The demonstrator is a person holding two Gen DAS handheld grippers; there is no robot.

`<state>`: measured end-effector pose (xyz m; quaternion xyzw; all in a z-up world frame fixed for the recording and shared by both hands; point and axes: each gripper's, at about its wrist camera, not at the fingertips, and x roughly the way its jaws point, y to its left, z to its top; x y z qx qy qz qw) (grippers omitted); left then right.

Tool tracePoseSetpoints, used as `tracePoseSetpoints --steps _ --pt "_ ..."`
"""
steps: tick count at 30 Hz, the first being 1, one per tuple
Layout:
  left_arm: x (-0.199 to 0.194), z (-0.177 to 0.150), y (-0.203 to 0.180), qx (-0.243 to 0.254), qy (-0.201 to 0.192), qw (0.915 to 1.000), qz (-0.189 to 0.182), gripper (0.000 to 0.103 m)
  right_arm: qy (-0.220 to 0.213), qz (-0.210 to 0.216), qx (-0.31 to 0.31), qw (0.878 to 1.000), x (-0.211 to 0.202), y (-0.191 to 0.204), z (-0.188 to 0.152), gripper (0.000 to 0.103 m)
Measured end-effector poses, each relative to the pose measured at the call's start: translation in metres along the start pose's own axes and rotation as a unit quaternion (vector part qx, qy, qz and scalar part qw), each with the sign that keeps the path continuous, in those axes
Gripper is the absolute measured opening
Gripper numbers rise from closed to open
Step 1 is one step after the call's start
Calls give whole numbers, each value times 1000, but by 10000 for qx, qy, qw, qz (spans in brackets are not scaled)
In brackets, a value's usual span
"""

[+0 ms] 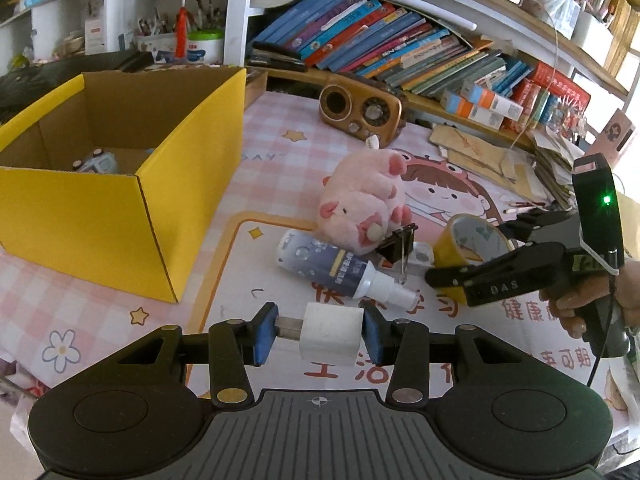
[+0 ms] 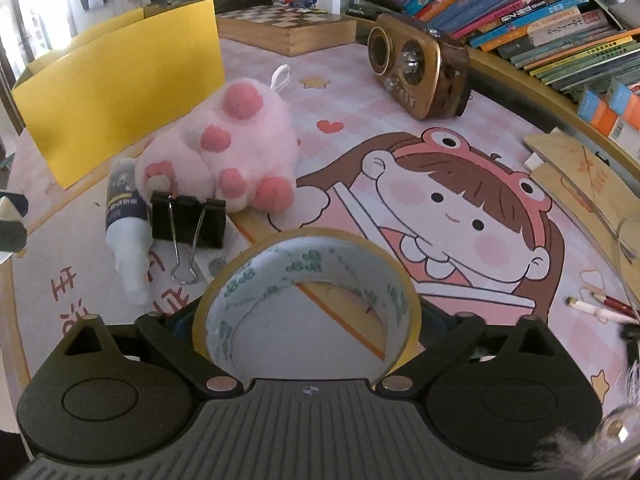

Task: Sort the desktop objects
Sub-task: 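Grasp the white cube plug with the left tool while the right tool grasps the yellow tape roll, then lift the white plug and tape roll and carry both toward the yellow box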

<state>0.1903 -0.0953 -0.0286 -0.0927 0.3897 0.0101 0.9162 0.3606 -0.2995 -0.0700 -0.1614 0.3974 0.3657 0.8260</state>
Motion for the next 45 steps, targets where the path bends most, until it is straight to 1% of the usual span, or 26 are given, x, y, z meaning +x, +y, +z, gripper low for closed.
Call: tracePoseSetpoints --steps 6,9,12,14,16,20,24,30,34,39,45 --pt "-5 0 1 0 -47 10000 -44 43 62 -308 366 9988 -9 2 -4 89" --pt "-8 1 1 6 -84 9999 -87 43 -47 -547 623 9965 -21 3 -9 89" --pt "-10 0 0 46 -124 9998 -146 43 -190 -744 911 9929 -36 7 -13 89" --pt "-8 -3 -2 136 -140 9997 -117 43 -242 -860 1002 9910 -45 11 -15 89" --pt "-5 -4 -2 135 -88 9998 -112 43 -270 -1024 1118 9881 -53 14 -16 89" --pt "-8 -7 -2 110 -121 9995 -277 43 -414 -1221 1556 9794 -75 21 -18 89" --pt "-16 -5 -1 135 -203 9988 -433 43 -561 -1309 1899 9714 -96 35 -21 89" --pt "-36 -5 13 174 -316 9982 -487 43 -676 -1266 2413 9598 -117 57 -19 89" --pt "-48 -10 29 122 -339 9981 -500 43 -798 -1308 2466 9569 -124 86 -18 89" --pt "-63 -17 50 128 -302 9982 -500 43 -746 -1302 2178 9644 -121 125 -14 89" --pt "-80 -24 75 147 -348 9979 -534 43 -701 -1264 2109 9668 -120 165 -10 90"
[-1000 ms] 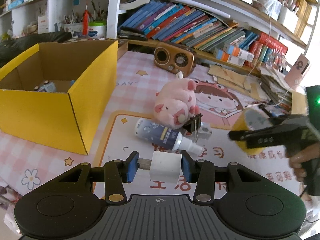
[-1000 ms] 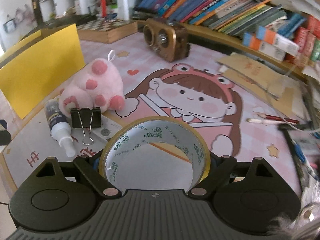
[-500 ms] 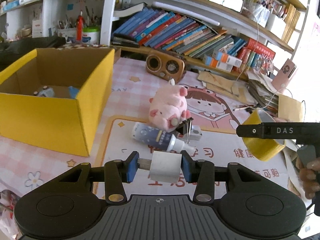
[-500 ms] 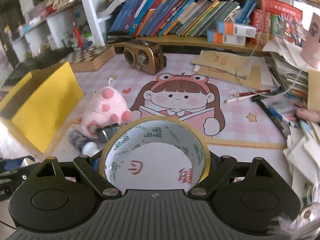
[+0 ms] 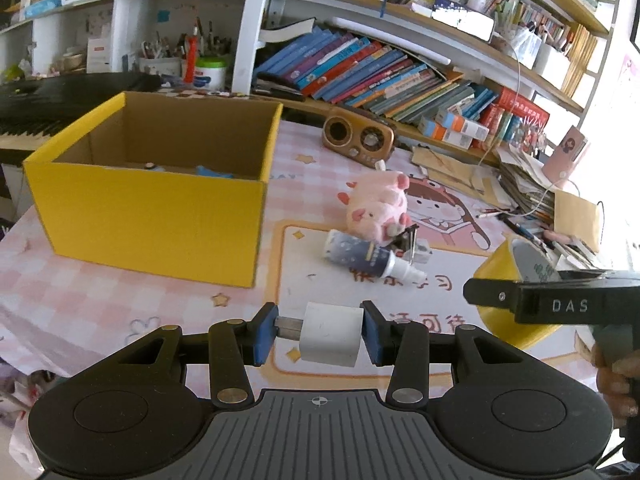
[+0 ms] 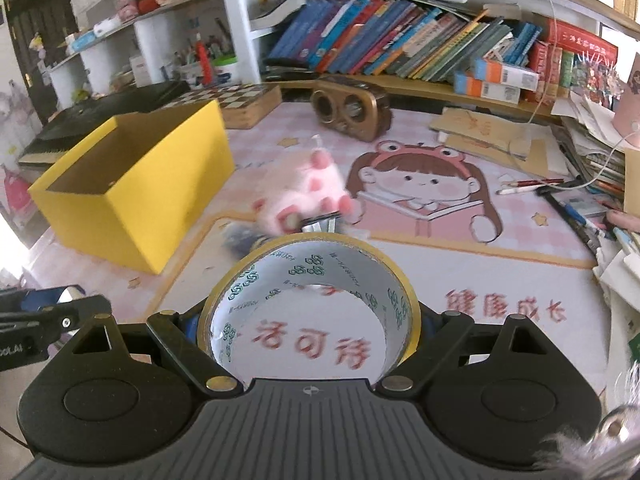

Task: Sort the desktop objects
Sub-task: 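Lift the white plug and tape roll and carry both toward the yellow box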

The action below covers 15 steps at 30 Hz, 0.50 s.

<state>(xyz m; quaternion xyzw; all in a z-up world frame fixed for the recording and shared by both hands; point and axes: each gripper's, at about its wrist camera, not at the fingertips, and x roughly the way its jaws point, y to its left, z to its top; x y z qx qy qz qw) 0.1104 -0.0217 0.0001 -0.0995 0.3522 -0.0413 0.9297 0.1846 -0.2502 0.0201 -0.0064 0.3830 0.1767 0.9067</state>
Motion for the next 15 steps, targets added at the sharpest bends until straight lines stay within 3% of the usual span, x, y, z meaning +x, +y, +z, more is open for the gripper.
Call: tracePoseSetpoints --steps 15 --pt "-39 -19 45 33 2 9999 -138 43 28 10 11 10000 -19 74 -26 90"
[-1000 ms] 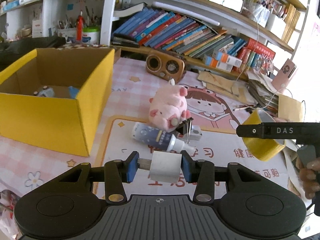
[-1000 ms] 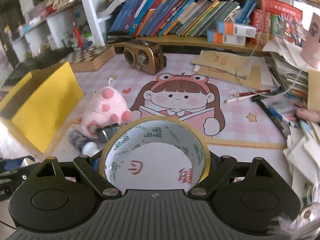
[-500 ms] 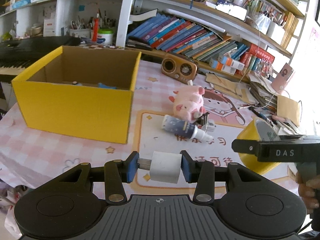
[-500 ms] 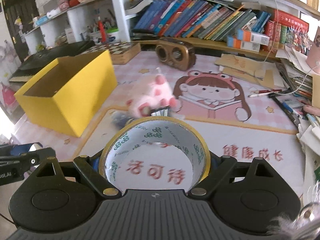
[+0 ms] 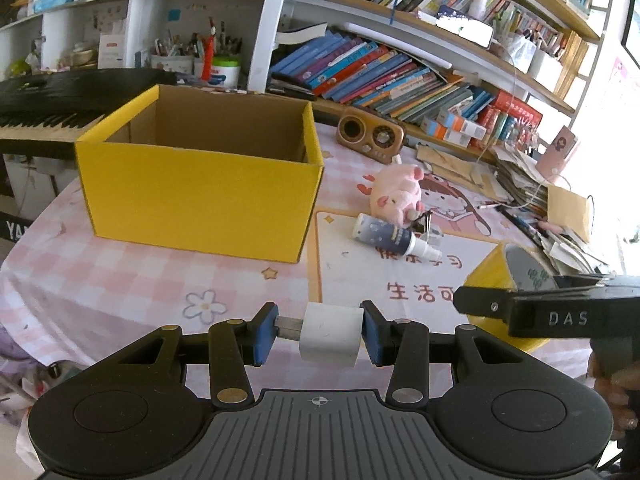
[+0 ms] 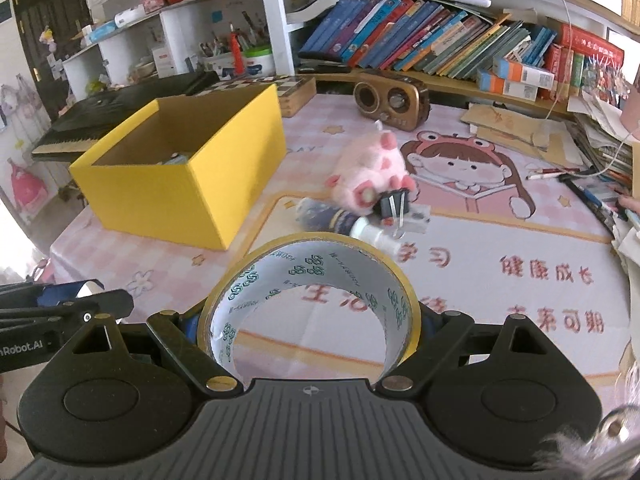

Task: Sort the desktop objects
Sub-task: 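Lift the white plug and tape roll and carry both toward the yellow box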

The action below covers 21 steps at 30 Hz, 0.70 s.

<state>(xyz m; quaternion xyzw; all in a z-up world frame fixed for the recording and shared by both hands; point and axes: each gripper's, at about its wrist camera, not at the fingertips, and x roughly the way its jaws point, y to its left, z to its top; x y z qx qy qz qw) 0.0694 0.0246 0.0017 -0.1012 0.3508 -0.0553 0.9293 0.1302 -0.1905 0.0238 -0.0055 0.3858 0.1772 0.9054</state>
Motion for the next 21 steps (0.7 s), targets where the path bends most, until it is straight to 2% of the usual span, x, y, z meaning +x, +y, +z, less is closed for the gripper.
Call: tracePoseSetpoints --steps 9,21 --pt "-23 -16 17 76 -21 9999 -72 43 82 0 -26 10000 -10 39 -26 90" --pt "-54 -40 44 -74 -27 9999 -83 43 215 102 -178 9996 -20 81 -54 90"
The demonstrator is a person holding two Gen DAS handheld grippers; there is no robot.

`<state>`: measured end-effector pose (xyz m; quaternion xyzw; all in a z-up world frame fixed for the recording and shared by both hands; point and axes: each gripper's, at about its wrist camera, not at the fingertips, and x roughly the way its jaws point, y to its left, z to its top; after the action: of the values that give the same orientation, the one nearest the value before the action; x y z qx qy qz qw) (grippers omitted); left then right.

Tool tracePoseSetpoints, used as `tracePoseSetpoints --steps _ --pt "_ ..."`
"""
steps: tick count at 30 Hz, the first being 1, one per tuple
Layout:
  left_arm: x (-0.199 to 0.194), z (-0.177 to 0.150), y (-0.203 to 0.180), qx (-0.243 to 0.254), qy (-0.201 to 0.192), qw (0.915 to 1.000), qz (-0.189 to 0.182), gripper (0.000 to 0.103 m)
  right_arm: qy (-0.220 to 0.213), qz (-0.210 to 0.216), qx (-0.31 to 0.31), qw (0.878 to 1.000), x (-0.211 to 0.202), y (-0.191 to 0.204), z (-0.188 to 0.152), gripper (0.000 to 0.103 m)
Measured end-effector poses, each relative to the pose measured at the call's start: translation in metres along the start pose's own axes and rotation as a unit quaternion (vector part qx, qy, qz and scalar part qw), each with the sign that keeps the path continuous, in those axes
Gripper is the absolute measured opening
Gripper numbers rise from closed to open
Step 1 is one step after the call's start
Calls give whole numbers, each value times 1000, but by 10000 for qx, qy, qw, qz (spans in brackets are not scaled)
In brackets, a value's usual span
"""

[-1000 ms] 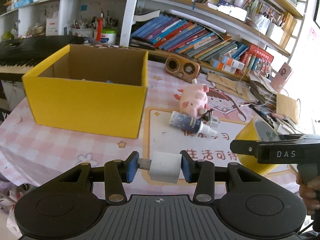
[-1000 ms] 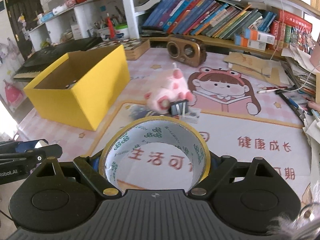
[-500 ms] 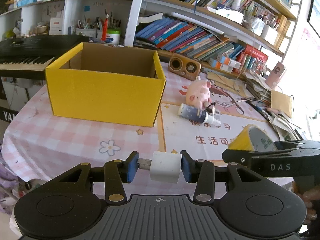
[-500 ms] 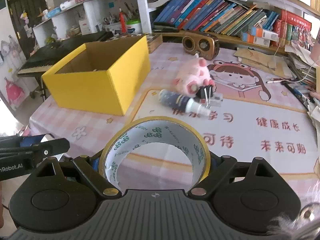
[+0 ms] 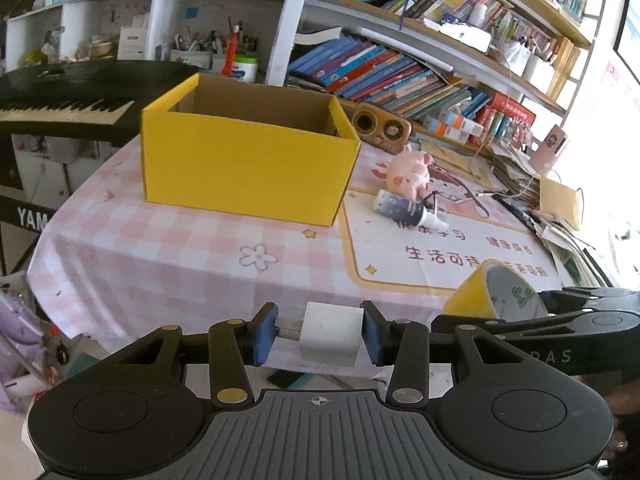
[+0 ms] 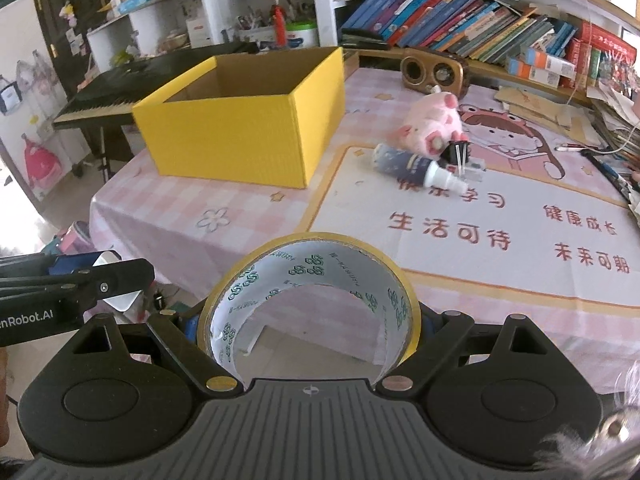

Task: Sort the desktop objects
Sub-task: 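Lift the white plug and tape roll and carry both toward the yellow box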

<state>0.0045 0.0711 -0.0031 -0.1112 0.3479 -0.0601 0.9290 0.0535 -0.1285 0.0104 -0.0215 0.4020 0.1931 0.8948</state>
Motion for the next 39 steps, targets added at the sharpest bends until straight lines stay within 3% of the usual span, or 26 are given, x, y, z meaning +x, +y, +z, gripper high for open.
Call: tracePoseSetpoints --steps 19,31,39 --pt "-29 -8 31 -310 -231 9988 315 43 13 304 -494 9983 5 47 3 90" --pt "-23 -4 34 -431 -247 9982 333 43 36 371 -710 9968 9 53 11 90" --pt "-17 11 38 -522 -310 9963 604 43 11 581 -790 9952 25 50 29 90"
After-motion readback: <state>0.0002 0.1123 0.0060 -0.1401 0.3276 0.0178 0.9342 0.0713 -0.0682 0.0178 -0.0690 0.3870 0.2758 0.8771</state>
